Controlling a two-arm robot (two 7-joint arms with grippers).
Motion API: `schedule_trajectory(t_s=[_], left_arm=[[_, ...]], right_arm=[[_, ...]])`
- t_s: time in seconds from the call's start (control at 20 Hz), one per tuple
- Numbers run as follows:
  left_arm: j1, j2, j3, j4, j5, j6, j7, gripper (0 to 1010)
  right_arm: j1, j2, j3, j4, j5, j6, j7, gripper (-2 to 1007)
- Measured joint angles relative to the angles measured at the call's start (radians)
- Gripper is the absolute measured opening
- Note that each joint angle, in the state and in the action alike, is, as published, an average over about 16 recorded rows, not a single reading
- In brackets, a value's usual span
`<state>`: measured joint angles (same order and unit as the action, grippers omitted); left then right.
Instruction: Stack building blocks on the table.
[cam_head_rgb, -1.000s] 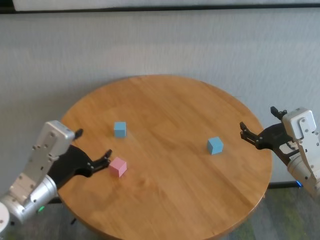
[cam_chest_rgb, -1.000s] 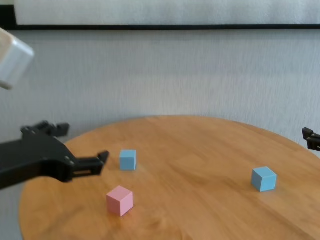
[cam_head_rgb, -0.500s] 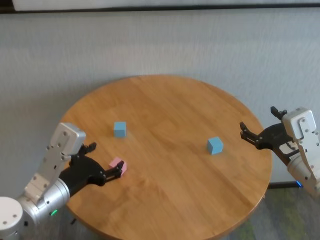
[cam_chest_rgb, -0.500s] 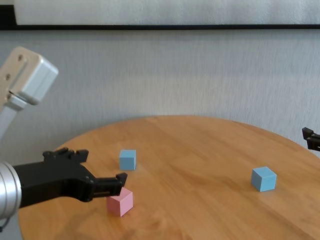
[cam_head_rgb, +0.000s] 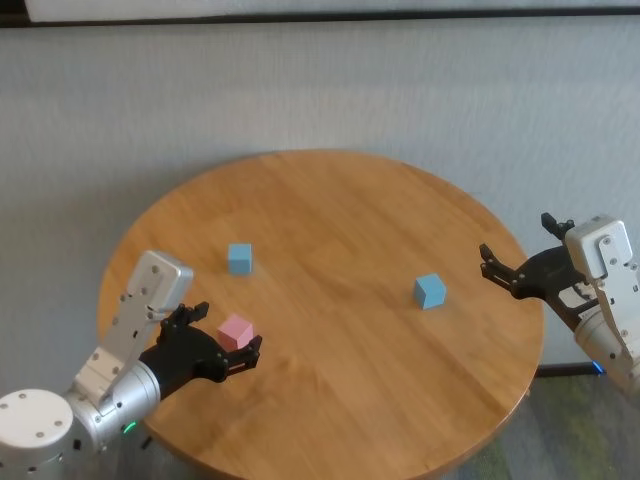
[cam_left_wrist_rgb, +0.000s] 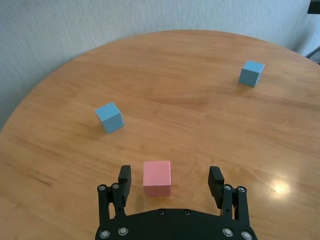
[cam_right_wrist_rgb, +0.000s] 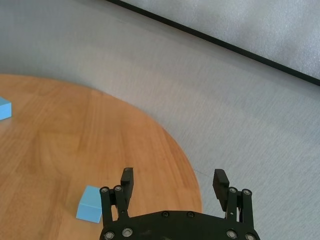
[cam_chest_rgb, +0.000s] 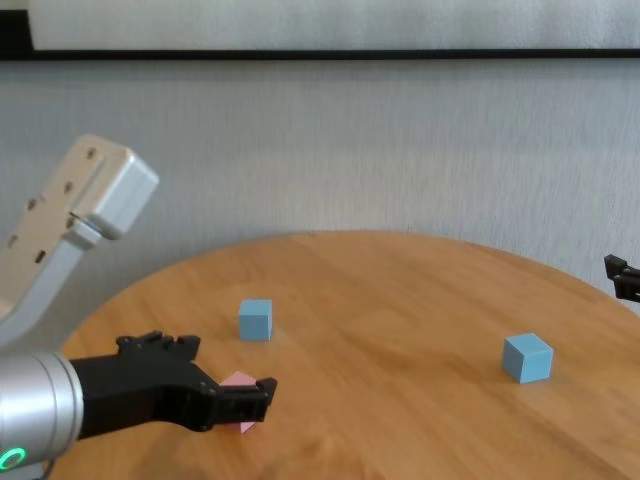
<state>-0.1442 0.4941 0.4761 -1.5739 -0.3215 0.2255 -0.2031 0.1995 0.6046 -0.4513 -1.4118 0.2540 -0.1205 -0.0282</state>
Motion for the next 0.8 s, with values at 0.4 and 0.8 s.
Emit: schedule_trajectory(t_s=[0.4, 0.8], left_arm=[[-0.020, -0.038, 0.004, 0.048, 0.023, 0.014, -0.016, 1000], [-0.035, -0.063, 0.003, 0.089, 0.049, 0.011, -0.030, 1000]], right_arm=[[0.000, 0.000, 0.000, 0.000, 0.000, 0.000, 0.000, 1005], [0.000, 0.000, 0.000, 0.000, 0.000, 0.000, 0.000, 1005]])
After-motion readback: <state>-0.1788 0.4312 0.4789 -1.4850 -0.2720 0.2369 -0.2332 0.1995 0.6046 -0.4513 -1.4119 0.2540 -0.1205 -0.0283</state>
